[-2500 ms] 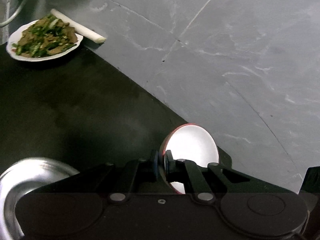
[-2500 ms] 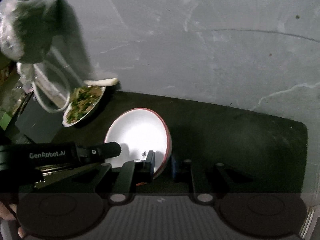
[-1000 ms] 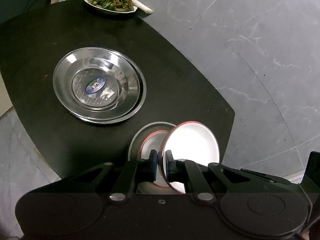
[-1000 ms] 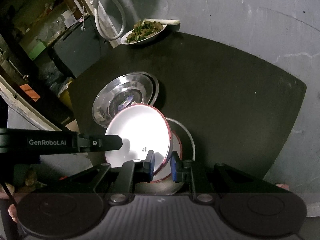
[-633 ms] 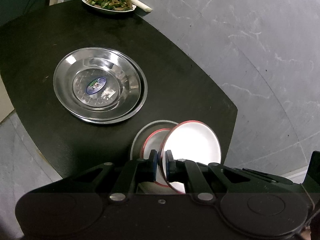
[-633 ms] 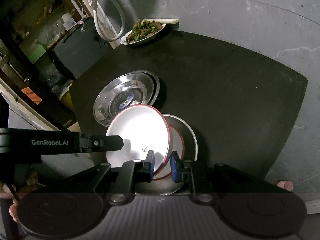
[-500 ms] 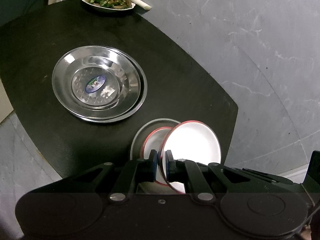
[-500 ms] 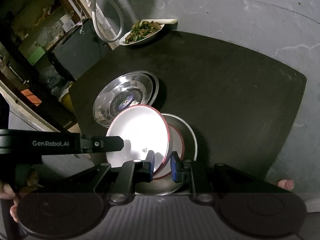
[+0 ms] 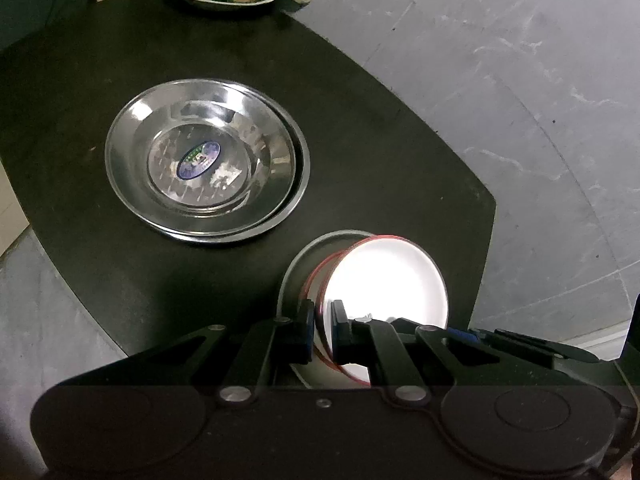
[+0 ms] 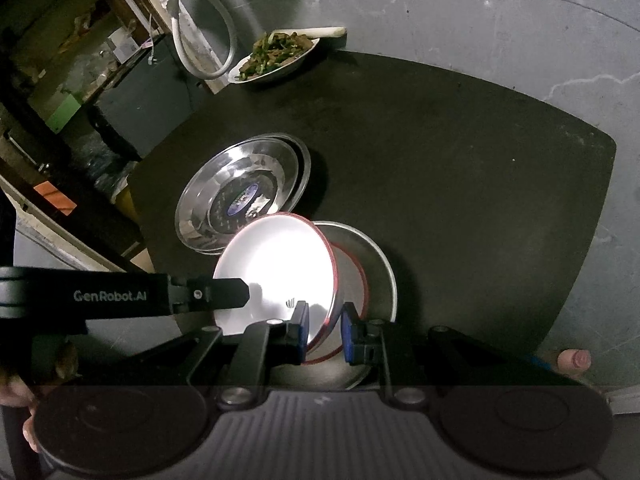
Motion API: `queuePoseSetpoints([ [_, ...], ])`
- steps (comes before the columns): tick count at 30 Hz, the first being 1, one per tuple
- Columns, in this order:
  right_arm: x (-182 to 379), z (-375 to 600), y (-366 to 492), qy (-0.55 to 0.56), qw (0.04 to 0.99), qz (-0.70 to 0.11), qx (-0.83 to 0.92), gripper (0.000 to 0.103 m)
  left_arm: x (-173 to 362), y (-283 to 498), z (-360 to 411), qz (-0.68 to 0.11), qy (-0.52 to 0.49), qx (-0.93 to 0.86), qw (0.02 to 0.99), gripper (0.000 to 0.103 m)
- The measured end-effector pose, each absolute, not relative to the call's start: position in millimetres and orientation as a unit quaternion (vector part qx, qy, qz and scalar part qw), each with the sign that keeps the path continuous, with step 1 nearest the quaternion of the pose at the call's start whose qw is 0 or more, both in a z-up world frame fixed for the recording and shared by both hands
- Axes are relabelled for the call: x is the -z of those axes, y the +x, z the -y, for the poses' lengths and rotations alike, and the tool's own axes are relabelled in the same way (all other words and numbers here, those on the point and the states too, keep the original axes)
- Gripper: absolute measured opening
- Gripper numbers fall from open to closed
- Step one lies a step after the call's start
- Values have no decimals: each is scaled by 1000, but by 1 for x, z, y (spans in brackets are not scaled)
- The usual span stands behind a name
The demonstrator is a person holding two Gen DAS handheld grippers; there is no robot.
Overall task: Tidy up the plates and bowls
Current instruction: 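Carry the second white bowl and lower it into the nested bowls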
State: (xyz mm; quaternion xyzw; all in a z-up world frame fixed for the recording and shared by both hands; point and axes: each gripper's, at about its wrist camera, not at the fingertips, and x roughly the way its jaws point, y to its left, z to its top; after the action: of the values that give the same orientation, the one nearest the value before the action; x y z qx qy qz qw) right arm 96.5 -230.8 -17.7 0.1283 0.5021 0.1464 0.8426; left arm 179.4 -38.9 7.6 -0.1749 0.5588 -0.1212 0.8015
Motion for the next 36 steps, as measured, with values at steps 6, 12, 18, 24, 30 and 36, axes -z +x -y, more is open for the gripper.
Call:
queuePoseSetpoints([
  [6, 22, 228, 99, 126, 837, -512, -147, 19, -3, 182, 39, -573, -166, 115, 794, 7],
  [12, 21, 226, 99, 121, 837, -513, -146, 19, -2, 183, 40, -575, -164, 116, 793, 7],
  [18, 21, 225, 100, 116, 838, -513, -147, 20, -2, 184, 42, -575, -161, 115, 794, 9],
  [24, 19, 224, 98, 110, 843, -507, -143, 22, -2, 183, 43, -574, -159, 115, 795, 9],
  [30, 19, 227, 98, 102, 848, -503, -134, 27, -3, 183, 45, -571, -156, 113, 798, 11],
  [36, 19, 226, 96, 95, 850, -500, -136, 27, -2, 181, 44, -570, -156, 112, 799, 16],
])
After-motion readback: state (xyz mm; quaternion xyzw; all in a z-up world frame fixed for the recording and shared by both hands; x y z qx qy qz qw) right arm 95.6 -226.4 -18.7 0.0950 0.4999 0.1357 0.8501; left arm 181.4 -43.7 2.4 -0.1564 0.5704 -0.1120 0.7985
